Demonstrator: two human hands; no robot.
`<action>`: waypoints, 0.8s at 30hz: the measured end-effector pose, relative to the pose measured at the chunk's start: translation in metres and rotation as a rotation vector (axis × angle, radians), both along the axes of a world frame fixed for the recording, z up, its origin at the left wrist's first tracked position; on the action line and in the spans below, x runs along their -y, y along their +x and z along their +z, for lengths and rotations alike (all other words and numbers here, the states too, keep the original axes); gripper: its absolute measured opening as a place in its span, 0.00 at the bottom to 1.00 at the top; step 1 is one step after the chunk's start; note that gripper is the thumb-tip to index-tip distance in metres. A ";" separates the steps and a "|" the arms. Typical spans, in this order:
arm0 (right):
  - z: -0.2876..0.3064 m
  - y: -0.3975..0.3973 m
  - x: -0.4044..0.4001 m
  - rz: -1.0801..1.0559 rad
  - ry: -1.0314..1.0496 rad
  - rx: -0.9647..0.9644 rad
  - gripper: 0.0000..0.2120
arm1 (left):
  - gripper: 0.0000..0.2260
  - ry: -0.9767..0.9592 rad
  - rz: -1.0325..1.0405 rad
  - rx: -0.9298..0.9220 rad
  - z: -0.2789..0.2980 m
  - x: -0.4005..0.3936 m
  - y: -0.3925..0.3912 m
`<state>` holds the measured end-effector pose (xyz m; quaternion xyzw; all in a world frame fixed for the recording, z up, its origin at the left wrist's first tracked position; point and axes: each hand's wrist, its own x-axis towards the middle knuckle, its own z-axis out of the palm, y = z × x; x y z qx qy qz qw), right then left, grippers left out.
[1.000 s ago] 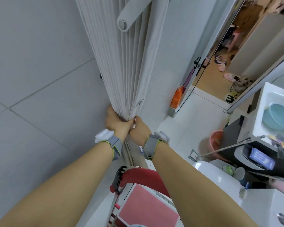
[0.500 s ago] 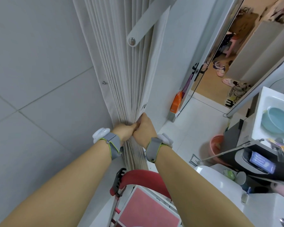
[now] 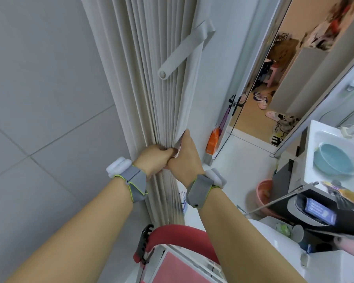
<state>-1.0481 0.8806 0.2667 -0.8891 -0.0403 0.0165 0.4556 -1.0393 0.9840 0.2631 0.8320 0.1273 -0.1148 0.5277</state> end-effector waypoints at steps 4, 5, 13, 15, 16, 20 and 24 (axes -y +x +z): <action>0.022 -0.001 0.004 -0.001 0.027 0.048 0.46 | 0.17 0.050 -0.039 0.111 0.027 0.003 -0.001; 0.025 -0.001 0.005 -0.003 0.029 0.054 0.46 | 0.18 0.049 -0.041 0.130 0.029 0.004 -0.001; 0.083 -0.007 0.013 -0.028 0.037 0.298 0.44 | 0.24 0.183 -0.102 0.349 0.095 0.008 -0.004; 0.097 -0.006 0.013 -0.038 0.048 0.362 0.43 | 0.22 0.209 -0.104 0.416 0.112 0.009 -0.007; 0.103 -0.006 0.014 -0.042 0.073 0.395 0.43 | 0.22 0.199 -0.097 0.455 0.119 0.009 -0.008; 0.136 -0.001 0.013 -0.044 0.159 0.525 0.40 | 0.22 0.197 -0.098 0.635 0.149 0.005 -0.009; 0.167 -0.005 0.013 0.026 0.275 0.488 0.24 | 0.19 0.162 -0.058 0.772 0.182 0.000 -0.016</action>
